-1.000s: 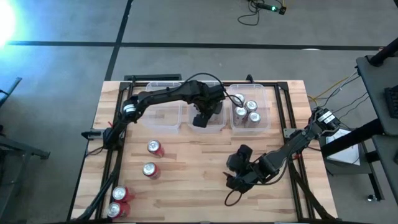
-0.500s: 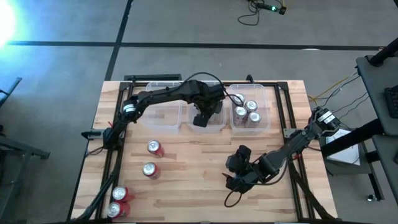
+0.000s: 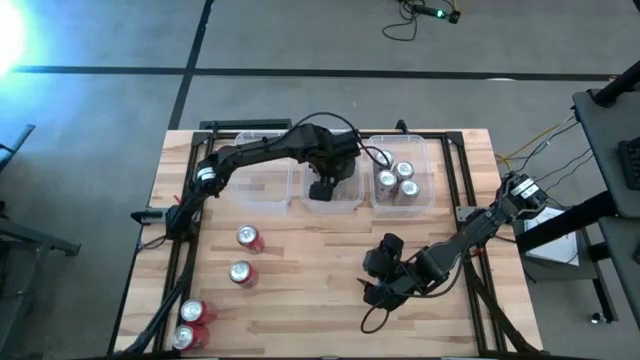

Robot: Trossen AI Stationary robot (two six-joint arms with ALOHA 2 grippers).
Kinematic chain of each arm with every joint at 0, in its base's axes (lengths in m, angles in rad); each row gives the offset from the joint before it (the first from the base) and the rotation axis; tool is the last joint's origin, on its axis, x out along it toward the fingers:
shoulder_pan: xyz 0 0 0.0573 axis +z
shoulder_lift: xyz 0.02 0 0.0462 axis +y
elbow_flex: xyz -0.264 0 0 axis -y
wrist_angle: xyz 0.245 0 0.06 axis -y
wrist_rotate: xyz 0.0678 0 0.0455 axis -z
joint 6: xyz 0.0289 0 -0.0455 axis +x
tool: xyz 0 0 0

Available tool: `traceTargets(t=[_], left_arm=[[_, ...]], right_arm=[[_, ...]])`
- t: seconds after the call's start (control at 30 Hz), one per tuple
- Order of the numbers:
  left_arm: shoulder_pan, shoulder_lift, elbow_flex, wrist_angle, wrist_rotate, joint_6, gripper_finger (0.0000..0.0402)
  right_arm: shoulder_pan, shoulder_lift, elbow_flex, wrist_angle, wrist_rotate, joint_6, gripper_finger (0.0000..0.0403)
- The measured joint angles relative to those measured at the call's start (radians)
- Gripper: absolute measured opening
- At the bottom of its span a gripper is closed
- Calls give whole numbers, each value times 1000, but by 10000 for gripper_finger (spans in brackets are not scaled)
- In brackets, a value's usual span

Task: Sort soda cans
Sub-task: Put the white-pink soda can into the middle transparent bin, then put the red soda can into the left transparent bin

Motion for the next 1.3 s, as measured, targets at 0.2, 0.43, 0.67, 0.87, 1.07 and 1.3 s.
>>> traceTargets(t=[0.2,0.43,0.67,0.87,1.07,1.3], left_arm=[[-1,-4,104,-98,-9,-59,302],[-23,-87,148,-142,-6,-172,302],[-132,-220,124,-267,31,-311,302],[-288,-384,-26,-267,34,-471,302],[-482,-603,-332,-194,-143,-868,302],[-706,-772,-638,-160,-300,-1467,302]], right_arm=[[0,0,0,0,0,-5,364],[0,0,0,0,1,-13,364],[0,-1,-25,2,32,-13,364],[0,-1,-59,72,49,-47,364],[0,-1,-74,161,46,-129,364],[-3,-1,-72,174,44,-161,364]])
